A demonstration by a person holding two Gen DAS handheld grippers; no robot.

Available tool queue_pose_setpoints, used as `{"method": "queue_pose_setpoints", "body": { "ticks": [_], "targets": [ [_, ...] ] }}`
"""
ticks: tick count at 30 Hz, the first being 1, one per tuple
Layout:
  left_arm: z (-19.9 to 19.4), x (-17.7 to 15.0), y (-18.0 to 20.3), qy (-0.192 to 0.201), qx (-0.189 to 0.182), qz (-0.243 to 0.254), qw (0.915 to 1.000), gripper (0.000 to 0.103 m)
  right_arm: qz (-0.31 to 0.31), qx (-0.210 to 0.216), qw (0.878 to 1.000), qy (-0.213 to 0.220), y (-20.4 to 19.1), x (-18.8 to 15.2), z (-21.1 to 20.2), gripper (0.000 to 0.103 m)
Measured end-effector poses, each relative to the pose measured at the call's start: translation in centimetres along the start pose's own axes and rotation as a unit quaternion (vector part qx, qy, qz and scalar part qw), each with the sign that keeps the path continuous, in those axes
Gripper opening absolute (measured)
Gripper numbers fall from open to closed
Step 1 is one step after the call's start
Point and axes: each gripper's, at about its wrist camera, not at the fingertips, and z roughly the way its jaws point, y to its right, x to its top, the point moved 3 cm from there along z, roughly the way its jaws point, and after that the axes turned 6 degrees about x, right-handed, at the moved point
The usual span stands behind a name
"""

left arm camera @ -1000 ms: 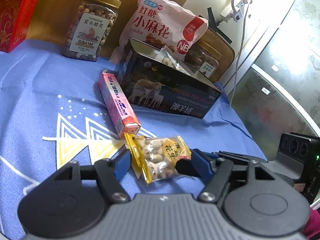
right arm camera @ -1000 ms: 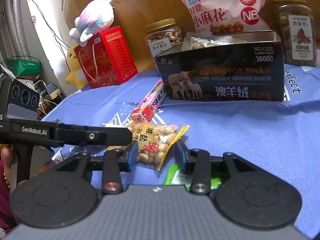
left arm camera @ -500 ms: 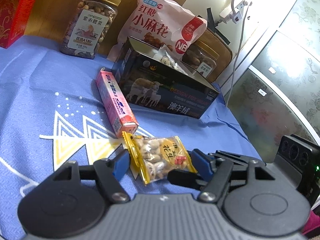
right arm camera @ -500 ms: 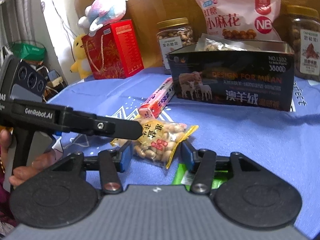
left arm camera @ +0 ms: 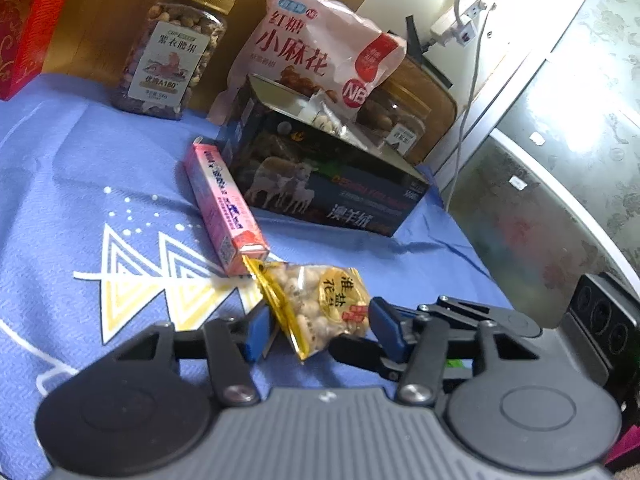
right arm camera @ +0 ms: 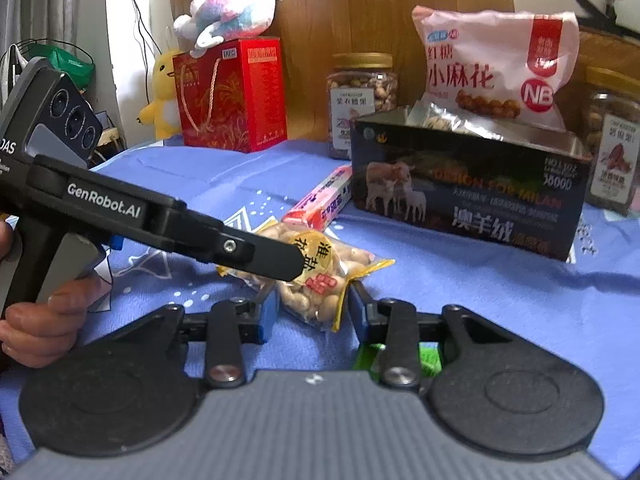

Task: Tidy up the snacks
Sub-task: 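Lift the yellow peanut bag with both tools over the tin box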

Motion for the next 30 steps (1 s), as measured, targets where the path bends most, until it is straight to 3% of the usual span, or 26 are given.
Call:
{"method": "queue_pose_setpoints", "body": {
  "ticks": [9,30],
  "targets": [
    [-0.7,0.1,0.3,0.017,-0.03,-0.004,0.9994,0.051,-0.036,-0.021,0.998,0.055,-1.0,0.0,-1.7,0.039],
    [-0.7,0.1,0.3,0.019,-0.027,-0.004,0.9995,0.051,-0.038,-0.021,0.997,0.058,-1.3,-0.1,-1.8,0.039]
  ]
}}
